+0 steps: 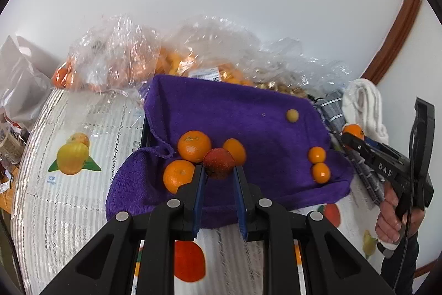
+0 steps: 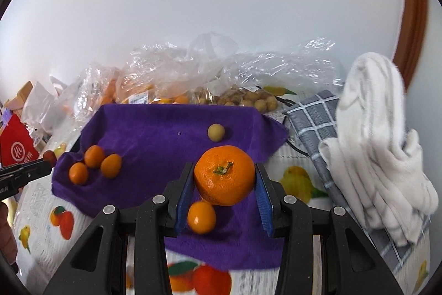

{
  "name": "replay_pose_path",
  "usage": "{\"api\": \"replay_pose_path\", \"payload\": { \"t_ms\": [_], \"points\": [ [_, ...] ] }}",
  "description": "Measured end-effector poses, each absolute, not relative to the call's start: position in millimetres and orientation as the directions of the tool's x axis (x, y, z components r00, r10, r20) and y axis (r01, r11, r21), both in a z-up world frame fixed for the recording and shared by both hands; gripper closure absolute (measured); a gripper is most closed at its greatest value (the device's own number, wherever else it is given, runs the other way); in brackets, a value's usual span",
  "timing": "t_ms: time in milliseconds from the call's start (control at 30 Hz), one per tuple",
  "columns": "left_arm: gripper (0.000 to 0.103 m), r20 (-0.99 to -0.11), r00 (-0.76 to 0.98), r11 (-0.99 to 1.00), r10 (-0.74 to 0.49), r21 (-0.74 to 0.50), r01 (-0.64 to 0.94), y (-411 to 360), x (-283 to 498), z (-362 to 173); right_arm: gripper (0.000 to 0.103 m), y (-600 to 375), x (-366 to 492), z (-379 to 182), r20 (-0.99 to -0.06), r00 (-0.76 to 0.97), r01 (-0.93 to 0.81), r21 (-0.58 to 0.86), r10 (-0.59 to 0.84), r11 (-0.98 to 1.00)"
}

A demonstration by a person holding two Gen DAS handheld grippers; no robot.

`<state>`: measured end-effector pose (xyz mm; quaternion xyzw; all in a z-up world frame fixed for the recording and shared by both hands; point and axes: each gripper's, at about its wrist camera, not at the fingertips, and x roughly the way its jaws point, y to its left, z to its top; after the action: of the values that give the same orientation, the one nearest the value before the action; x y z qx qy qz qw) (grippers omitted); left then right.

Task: Organize fruits
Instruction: 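Lower the tangerine onto the towel and release while the left tool releases the red fruit beside it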

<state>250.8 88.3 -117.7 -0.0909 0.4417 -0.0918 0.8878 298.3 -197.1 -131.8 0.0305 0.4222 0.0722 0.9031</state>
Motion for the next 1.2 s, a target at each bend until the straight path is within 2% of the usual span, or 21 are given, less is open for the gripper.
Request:
{"api": "replay_pose_path", "payload": {
  "t_ms": [433, 1000, 1200],
  "points": [
    [0.083, -0.817, 0.528, 0.972, -0.230, -0.218, 0.086, 69.0, 278.0, -158.4, 0.061, -180.4, 348.7, -185.2, -0.829, 0.541, -0.122, 0.089, 0.142, 0.989],
    [0.083, -0.829, 0.506, 0.971, -0.237, -0.215, 0.103, 57.0, 282.3, -180.4, 0.060, -172.0, 359.6, -201.7, -0.855, 0.501, -0.135, 0.074, 0.132, 0.988],
    [0.083, -0.827, 0.511, 0.971, -0.237, -0.216, 0.101, 56.2, 282.8, -182.9, 0.057, -174.5, 358.0, -200.7, -0.864, 0.479, -0.136, 0.099, 0.153, 0.986]
  ]
}}
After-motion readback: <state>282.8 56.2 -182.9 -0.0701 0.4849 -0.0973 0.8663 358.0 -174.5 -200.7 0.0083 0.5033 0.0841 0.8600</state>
